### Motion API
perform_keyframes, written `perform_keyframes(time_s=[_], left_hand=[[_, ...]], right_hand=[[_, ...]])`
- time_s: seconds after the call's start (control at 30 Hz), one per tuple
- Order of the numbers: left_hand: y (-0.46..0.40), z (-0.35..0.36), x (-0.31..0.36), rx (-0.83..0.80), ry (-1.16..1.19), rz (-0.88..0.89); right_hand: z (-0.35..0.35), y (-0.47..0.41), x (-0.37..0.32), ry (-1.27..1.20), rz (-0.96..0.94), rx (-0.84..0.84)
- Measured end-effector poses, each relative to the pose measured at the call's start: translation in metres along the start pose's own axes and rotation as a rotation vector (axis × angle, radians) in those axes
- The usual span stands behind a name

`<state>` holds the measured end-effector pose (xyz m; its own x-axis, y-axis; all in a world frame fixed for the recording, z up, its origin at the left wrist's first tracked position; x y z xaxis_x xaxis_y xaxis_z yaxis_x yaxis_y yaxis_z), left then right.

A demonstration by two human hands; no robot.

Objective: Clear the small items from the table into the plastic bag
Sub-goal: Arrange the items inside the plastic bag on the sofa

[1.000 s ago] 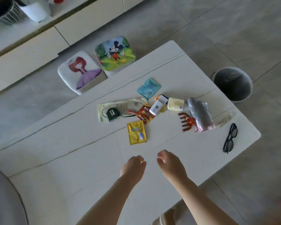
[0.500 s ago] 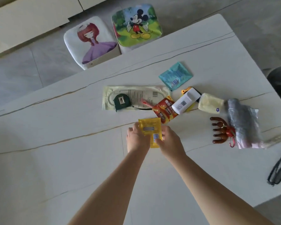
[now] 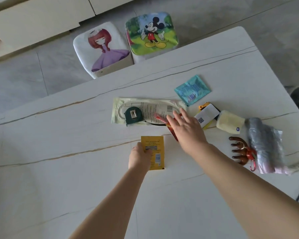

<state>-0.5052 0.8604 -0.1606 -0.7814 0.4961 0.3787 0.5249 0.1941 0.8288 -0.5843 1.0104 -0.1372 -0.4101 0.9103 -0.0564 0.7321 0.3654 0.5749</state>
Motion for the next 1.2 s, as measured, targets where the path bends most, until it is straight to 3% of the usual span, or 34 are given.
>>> perform_keyframes(time_s=[0.17,0.23,0.4,0.57,0.63,0.77,0.9,1.0,1.2], left_hand=[[-0.002,-0.002,0.007,-0.004,-0.009,0.051],[-0.002,-0.003,0.013,0.001,-0.019,0.068],[-0.005,-0.004,0.038,0.039,-0.117,0.163],[-0.011,0.005,0.069,0.010,-0.060,0.270],[-0.011,0.013,0.081,0.034,-0.100,0.313],[-0.012,0.015,0.100,0.226,-0.288,0.423],[-0.028,0.017,0.112,0.142,-0.601,0.436],[-0.033,0.023,0.112,0.250,-0.746,0.402],[-0.029,0.041,0.108,0.220,-0.624,0.326]], right_hand=[[0.016,0.005,0.003,0.159,0.066,0.199],[0.023,0.012,0.007,0.134,0.061,0.193],[0.039,0.041,0.007,-0.165,0.118,0.204],[0.059,0.059,0.019,-0.675,0.381,0.159],[0.066,0.064,0.024,-0.751,0.434,0.174],[0.077,0.074,0.032,-0.782,0.471,0.178],[0.084,0.080,0.037,-0.818,0.474,0.206],[0.085,0.080,0.040,-0.815,0.471,0.256],[0.078,0.079,0.055,-0.825,0.463,0.265]])
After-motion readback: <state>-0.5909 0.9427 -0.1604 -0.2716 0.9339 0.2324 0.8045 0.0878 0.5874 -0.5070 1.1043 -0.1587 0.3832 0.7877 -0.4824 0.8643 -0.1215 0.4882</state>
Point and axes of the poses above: each hand's wrist, its own y-axis away from the middle knuckle, its own z-axis out of the palm, x = y × z, the point moved 2 cm from there along -y, towards the middle knuckle, and after that the axes turned 11 degrees about -x, right-handed, at the moved point
